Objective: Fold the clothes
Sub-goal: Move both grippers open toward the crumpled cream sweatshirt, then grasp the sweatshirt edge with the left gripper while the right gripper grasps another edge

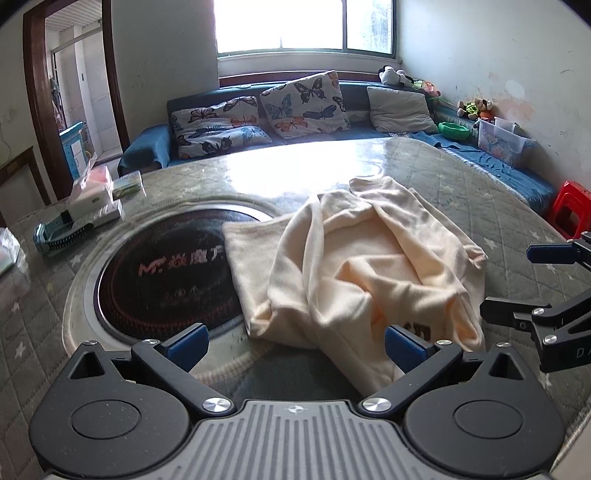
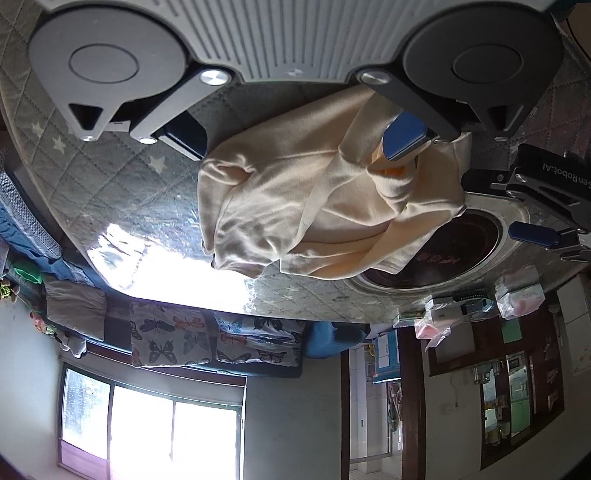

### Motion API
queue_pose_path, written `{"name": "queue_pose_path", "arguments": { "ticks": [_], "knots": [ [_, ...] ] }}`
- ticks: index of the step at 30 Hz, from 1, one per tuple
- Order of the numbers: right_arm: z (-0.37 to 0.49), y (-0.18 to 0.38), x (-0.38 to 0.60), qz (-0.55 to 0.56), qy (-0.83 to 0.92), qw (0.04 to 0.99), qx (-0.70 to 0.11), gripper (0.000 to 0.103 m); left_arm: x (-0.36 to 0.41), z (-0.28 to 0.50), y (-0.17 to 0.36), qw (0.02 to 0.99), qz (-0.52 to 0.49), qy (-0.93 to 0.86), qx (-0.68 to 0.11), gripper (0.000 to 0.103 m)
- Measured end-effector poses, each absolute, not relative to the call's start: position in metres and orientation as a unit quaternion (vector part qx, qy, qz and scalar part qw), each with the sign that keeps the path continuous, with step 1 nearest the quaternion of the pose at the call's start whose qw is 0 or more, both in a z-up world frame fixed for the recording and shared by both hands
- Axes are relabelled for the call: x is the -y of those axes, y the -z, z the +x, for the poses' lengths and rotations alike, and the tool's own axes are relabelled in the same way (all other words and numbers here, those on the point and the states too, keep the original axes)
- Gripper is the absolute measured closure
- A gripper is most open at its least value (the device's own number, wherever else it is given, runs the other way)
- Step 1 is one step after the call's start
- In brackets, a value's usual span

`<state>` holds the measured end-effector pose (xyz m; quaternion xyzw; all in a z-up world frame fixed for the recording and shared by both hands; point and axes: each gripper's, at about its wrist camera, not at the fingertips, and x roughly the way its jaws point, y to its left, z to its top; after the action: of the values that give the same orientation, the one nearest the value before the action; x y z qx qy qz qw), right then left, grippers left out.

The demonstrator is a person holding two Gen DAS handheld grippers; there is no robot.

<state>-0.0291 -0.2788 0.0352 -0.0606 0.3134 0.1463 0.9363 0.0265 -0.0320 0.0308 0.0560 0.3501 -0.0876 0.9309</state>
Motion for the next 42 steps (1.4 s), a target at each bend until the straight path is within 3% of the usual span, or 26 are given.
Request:
{"name": "queue_pose_path", "arguments": {
  "ticks": [27, 33, 35, 36, 38, 42],
  "knots": [
    [0.084, -0.041, 0.268, -0.053, -0.177, 0.925, -0.332, 0.022, 0.071, 0.149, -0.024, 0.928, 0.108, 0.085, -0.346, 0.002],
    [0.095, -0.037, 0.270, -0.055, -0.178, 0.922, -0.340, 0.026, 0.069, 0.164, -0.015, 0.924, 0.107, 0.091, -0.356, 0.031],
    [0.098, -0.035, 0.272, -0.055, -0.177, 0.921, -0.342, 0.027, 0.067, 0.165, -0.013, 0.923, 0.103, 0.095, -0.358, 0.053],
    [0.100, -0.035, 0.272, -0.054, -0.176, 0.921, -0.344, 0.028, 0.066, 0.166, -0.013, 0.923, 0.102, 0.097, -0.358, 0.057],
    [0.103, -0.034, 0.273, -0.051, -0.176, 0.920, -0.347, 0.032, 0.064, 0.167, -0.012, 0.923, 0.098, 0.101, -0.359, 0.081],
    [0.110, -0.033, 0.272, -0.045, -0.178, 0.918, -0.352, 0.037, 0.060, 0.170, -0.009, 0.922, 0.091, 0.109, -0.361, 0.093]
  ]
}}
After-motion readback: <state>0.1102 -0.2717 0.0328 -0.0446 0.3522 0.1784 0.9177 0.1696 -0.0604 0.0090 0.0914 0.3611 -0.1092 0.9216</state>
